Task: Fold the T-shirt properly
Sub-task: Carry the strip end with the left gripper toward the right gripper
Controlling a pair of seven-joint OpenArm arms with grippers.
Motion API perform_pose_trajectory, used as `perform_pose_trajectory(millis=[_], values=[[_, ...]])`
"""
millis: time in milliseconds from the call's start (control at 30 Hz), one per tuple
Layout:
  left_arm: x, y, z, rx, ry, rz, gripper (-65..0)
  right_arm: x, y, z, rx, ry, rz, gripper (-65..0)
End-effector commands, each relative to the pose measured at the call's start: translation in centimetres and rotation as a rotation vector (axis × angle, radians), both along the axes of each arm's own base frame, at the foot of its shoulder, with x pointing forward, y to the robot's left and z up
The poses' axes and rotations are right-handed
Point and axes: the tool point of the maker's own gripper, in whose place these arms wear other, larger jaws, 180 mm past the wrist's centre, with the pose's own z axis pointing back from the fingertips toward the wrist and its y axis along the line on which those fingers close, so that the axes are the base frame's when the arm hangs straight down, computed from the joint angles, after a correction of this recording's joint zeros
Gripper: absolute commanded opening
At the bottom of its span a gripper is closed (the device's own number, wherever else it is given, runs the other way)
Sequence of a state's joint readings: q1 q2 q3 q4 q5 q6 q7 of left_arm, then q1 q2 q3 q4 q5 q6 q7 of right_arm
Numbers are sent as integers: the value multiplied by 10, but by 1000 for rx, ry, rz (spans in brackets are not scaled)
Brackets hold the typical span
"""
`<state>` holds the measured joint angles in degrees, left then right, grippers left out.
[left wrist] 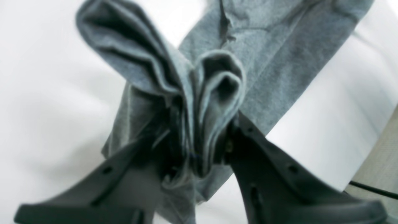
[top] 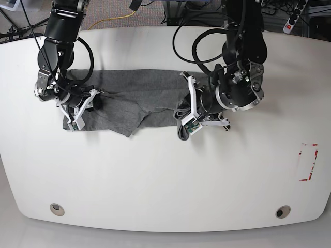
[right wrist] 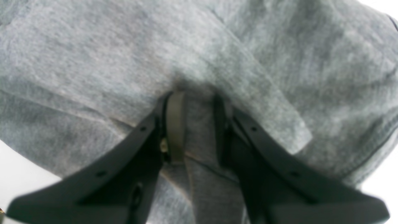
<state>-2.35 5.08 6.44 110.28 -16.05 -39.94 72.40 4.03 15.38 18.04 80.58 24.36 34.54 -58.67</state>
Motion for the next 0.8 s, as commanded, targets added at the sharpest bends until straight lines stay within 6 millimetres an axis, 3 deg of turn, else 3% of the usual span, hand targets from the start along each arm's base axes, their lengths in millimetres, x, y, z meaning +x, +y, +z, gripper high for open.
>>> perform_pose_trajectory(millis=[0,100,367,467,600,767], values=[[4,-13,3,-27,-12,-20,-543,9,-5,11,-11,-37,2,-504],[1,-18,-8,-24,29,-35,-543,9,-5,11,-11,-37,2,-504],[6,-19,-16,-19,56,-38,-539,9,-4,11,-12,-39,13,-504],[6,-26,-12,-39,51,-42,-464,8,-1,12,-14,-48,52,-504],[13,-36,0,-63,28,-48,-289,8,0,12,-15,-51,63,-504],[7,-65,18,-51,-37,-159,-264,7,0,12,-13,-49,63,-504]])
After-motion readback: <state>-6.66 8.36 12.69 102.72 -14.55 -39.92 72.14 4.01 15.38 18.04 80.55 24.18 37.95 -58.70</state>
